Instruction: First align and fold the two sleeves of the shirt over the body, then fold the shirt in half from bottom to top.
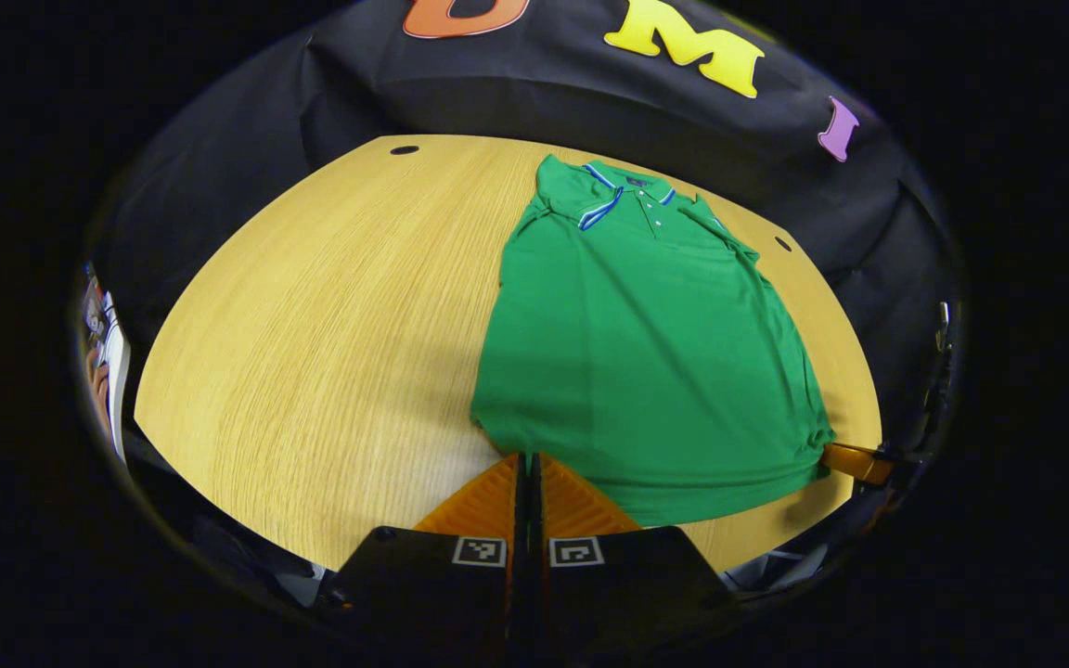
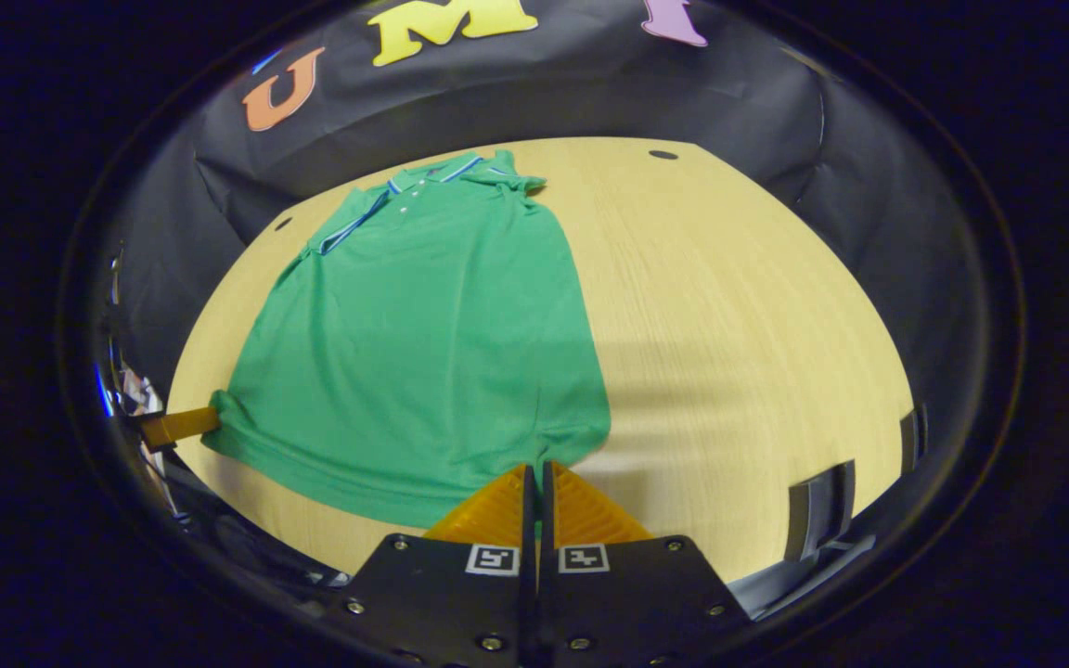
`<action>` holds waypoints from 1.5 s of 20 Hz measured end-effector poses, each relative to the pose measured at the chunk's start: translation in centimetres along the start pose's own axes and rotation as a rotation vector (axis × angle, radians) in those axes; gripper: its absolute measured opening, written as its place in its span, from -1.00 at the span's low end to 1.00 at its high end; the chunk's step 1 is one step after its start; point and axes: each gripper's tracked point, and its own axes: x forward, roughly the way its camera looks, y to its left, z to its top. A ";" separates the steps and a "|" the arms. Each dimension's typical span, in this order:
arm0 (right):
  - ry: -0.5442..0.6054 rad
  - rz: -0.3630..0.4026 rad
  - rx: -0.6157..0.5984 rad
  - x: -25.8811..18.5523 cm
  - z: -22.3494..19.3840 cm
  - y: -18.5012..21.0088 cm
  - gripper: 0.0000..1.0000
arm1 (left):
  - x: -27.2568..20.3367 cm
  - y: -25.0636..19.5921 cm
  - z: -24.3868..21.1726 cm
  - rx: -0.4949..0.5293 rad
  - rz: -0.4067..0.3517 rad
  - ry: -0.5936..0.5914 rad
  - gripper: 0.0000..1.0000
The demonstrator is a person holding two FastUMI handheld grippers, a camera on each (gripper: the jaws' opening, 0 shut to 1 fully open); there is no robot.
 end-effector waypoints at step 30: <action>-0.307 0.030 -0.052 11.4 30.2 3.5 -0.98 | 13.7 -2.8 29.1 0.036 -0.043 -0.282 -0.94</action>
